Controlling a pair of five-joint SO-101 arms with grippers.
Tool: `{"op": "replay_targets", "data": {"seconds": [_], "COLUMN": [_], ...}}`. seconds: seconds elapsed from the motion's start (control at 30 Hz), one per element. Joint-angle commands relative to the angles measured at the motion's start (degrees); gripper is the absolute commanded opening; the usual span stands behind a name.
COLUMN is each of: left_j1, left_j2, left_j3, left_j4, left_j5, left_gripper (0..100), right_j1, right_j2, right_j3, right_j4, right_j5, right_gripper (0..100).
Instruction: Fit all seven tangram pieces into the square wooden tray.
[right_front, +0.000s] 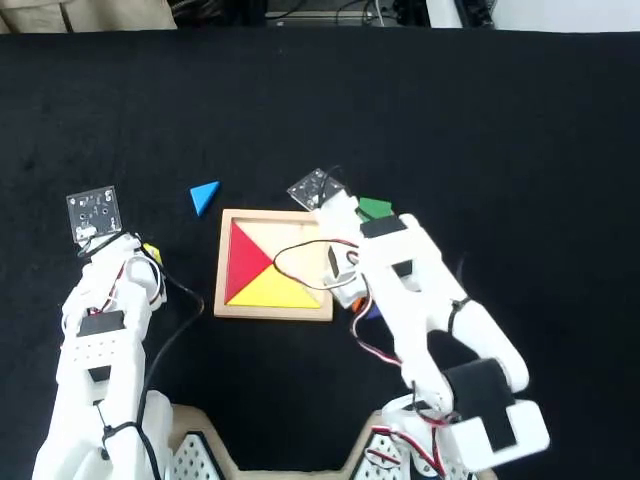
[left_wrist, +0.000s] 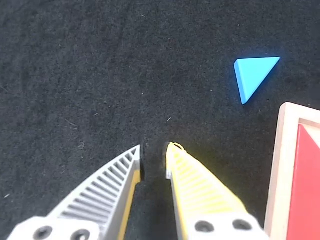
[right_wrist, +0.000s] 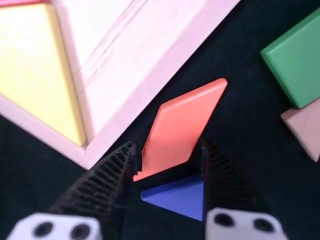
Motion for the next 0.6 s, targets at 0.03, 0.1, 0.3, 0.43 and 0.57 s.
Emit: {"op": "replay_targets", "data": {"seconds": [0.03,0.1,0.3,0.43,0.57], "left_j1": [0.57,0.57,0.4,0.4,0.4], "left_j2": [-1.14,-1.14,-1.14,-1.14,-1.14], "left_j3": [-0.13,-0.13,-0.13,-0.13,-0.13], "left_j4": [-0.97,-0.97,-0.97,-0.88,-0.88], "left_j5": [0.18,0.18,0.18,0.18,0.18], "left_gripper": [10,10,10,10,10], "right_j1": [0.97,0.79,-1.76,-1.49,-1.49], "right_j2": [-4.35,-4.0,-0.92,2.68,6.29], "right_j3": [-1.1,-0.75,-1.19,-2.51,-4.26], "right_j4": [0.97,0.88,0.18,-0.44,-0.09], "right_j5": [0.09,0.09,0.09,0.09,0.09], "right_gripper": [18.8,18.8,18.8,18.8,18.8]}}
